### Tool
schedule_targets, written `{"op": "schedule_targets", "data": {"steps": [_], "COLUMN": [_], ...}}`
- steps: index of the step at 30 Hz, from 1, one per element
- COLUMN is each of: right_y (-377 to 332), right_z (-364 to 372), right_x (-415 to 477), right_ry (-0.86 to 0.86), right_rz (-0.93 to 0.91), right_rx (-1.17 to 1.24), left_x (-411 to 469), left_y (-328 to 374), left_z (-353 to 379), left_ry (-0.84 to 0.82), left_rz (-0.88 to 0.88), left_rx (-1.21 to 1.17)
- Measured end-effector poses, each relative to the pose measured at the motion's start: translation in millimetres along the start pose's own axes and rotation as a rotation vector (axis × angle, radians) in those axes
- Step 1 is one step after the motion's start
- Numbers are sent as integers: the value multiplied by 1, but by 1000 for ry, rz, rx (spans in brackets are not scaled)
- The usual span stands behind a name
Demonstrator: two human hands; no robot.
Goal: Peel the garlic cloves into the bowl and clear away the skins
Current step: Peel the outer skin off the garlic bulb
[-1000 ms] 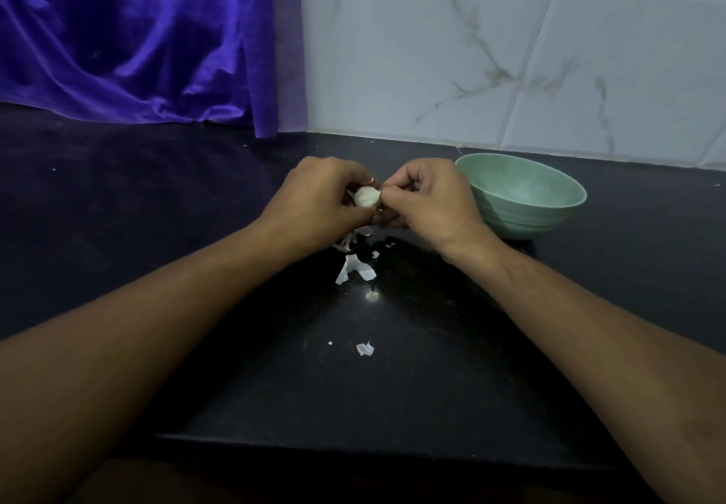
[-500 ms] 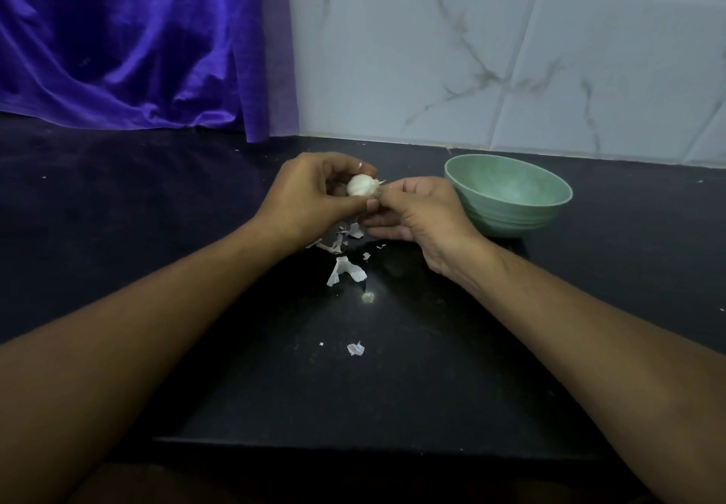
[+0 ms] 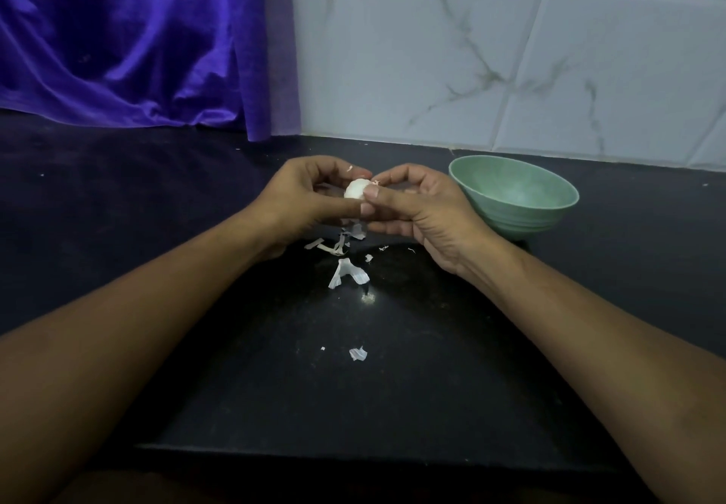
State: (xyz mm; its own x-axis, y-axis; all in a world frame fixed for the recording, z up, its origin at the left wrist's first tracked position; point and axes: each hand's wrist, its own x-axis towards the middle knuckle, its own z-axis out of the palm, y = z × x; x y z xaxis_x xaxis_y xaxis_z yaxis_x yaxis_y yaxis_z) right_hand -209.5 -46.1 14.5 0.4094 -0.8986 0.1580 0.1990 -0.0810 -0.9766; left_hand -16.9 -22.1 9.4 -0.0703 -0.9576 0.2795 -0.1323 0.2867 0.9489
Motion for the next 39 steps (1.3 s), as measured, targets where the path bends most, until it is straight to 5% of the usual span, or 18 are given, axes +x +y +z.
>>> {"op": "schedule_targets", "data": {"steps": [7,21,39], "right_y": [0,3,-5], "right_z": [-7,-12,-6], "right_x": [3,8,4], "right_ry": [-54,-71,-85], "right_rz": [-36,-313,-173], "right_rx": [-34,-800,-732], "left_x": [-1,-2,-5], "left_y": [4,5,8], "left_z": [-5,-9,4], "left_ry": [-57,-114,74], "left_rz": [-14,-18,150], "left_rx": [-9,322,508]}}
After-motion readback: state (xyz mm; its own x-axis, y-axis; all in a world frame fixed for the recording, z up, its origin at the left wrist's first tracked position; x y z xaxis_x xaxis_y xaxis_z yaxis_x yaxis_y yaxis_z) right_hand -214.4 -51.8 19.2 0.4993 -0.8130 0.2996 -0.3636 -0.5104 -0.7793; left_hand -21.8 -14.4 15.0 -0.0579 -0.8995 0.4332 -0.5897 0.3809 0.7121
